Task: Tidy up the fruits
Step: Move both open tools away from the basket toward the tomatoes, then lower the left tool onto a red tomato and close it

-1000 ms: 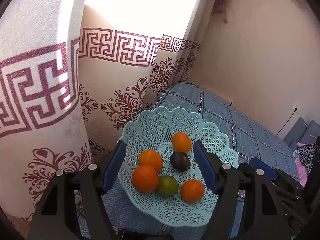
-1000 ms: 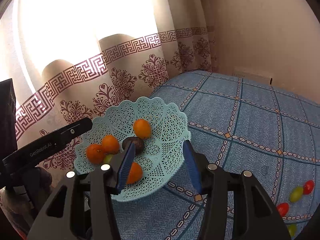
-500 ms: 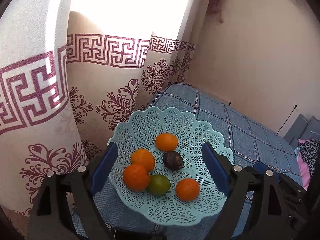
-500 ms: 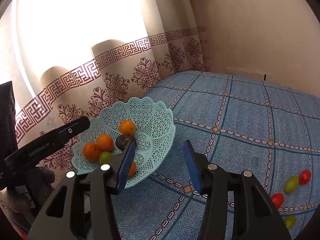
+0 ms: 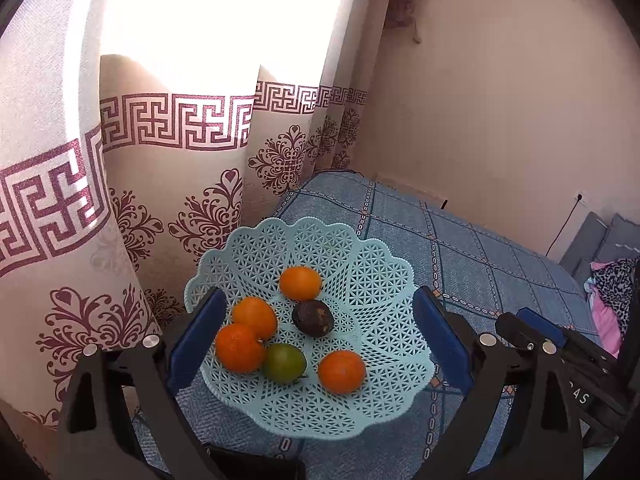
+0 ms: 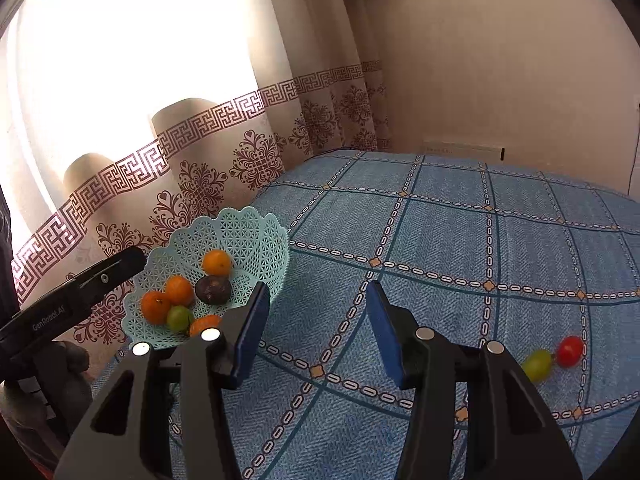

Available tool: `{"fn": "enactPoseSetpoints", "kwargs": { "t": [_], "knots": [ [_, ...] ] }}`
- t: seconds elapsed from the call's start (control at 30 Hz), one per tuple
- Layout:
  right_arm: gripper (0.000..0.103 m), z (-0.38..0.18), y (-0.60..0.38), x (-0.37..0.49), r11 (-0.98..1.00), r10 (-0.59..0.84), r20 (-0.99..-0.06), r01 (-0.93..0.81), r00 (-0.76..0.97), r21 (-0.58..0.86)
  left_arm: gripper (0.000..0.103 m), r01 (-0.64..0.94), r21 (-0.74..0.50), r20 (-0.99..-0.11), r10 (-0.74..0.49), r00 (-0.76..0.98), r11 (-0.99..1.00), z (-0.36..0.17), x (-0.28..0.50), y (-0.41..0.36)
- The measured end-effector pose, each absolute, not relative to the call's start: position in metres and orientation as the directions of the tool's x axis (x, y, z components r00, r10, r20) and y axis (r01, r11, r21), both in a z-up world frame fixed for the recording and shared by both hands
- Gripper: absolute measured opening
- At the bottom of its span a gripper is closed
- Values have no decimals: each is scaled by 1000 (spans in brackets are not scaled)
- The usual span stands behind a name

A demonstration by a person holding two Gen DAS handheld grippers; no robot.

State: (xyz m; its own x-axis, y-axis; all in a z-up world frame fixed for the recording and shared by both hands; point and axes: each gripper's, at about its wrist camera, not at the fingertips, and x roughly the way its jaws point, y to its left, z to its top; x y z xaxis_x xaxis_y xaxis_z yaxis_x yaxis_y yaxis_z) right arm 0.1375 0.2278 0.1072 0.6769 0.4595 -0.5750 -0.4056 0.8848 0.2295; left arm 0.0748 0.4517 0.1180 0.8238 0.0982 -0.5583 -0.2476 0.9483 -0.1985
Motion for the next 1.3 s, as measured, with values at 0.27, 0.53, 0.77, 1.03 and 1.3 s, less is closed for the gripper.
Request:
{"fn": "enactPoseSetpoints", "kwargs": {
  "t": [0.27,0.53,0.77,1.03,1.3],
  "knots": [
    [51,106,193,140,916,397,-597,-347,697,203,98,-209,-184,-555,74,829,961,122,71,431],
    [51,105,145,143,938,346,-609,-273,714,213,100,-168,-146,-567,57,822,975,122,74,405],
    [51,97,106,150,950,307,-628,-189,715,250,100,-125,-119,-578,34,815,985,121,80,381],
    [51,80,72,163,964,241,-668,-95,704,248,100,-43,-101,-588,-25,809,994,122,88,344],
    [51,60,45,177,962,211,-707,-16,675,273,100,33,-89,-625,-82,777,995,108,101,302]
  ]
}}
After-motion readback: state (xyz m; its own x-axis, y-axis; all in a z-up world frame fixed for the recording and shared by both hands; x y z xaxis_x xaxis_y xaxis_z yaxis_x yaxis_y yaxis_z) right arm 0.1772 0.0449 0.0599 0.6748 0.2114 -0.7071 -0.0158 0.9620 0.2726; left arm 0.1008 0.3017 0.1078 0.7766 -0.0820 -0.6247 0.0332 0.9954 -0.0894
